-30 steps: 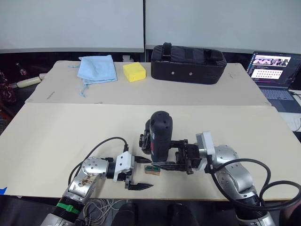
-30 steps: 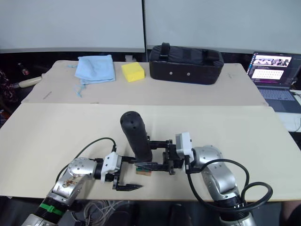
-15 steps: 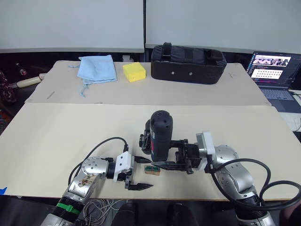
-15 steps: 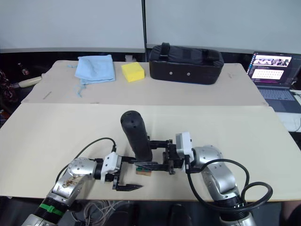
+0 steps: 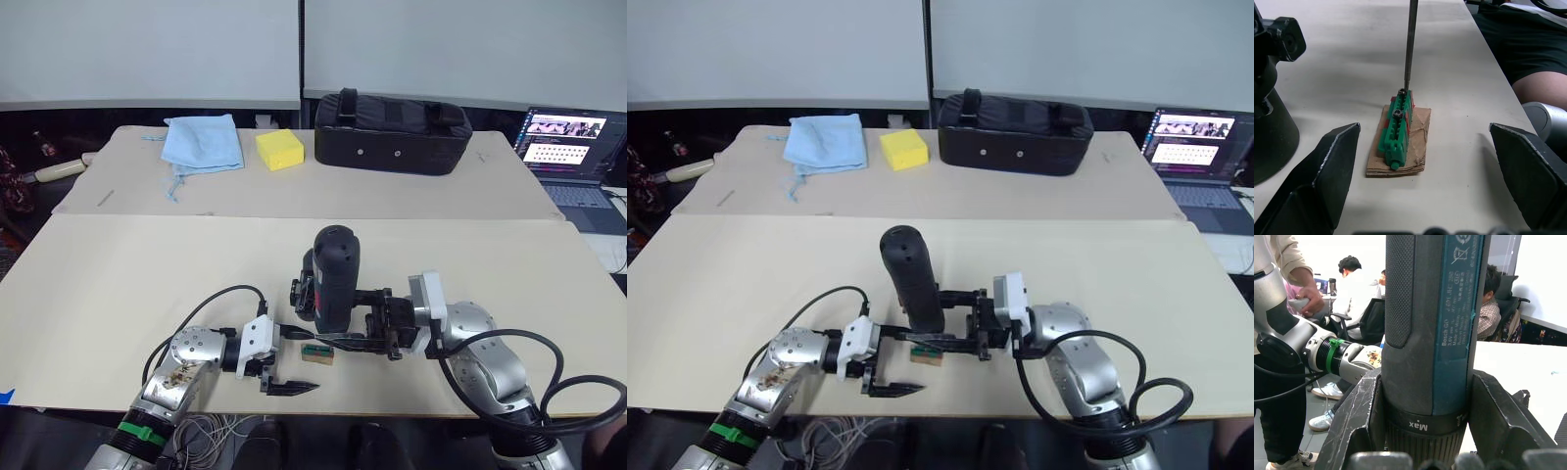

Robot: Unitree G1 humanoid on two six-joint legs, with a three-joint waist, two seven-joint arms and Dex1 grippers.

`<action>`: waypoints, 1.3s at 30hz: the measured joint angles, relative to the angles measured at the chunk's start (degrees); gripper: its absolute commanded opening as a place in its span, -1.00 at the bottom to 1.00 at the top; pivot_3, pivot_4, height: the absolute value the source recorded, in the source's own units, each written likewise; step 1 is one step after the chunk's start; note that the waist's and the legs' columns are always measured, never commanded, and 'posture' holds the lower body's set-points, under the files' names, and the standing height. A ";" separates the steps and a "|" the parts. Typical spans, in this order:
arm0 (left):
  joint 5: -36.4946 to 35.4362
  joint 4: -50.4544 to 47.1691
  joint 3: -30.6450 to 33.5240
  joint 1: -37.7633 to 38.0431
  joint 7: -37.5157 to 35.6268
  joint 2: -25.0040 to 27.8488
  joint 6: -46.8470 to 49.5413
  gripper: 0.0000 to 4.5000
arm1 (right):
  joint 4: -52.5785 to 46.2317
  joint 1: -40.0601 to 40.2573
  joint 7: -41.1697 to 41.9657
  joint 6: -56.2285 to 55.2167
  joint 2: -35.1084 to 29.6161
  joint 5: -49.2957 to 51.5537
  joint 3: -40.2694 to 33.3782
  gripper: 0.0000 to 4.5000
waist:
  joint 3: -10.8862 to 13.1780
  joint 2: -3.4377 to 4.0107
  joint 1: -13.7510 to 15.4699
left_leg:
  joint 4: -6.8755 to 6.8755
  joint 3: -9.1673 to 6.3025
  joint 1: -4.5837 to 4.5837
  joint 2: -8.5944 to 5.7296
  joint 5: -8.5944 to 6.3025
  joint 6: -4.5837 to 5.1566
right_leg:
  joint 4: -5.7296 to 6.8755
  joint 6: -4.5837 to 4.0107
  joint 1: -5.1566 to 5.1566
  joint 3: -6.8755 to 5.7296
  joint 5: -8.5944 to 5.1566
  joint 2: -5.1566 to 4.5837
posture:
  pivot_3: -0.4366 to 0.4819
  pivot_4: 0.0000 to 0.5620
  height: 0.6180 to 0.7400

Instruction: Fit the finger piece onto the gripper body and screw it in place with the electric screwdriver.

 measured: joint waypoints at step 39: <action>-0.01 0.13 -0.04 0.03 -0.10 -0.06 -0.14 1.00 | 0.16 -0.85 -0.93 1.06 -0.72 1.56 -0.12 -0.14 | 0.00 0.00 0.07 | -0.07 0.02 -0.01 0.00 0.00 0.00 | -0.05 0.00 -0.02 0.00 0.00 -0.01 | -0.05 -0.47 1.00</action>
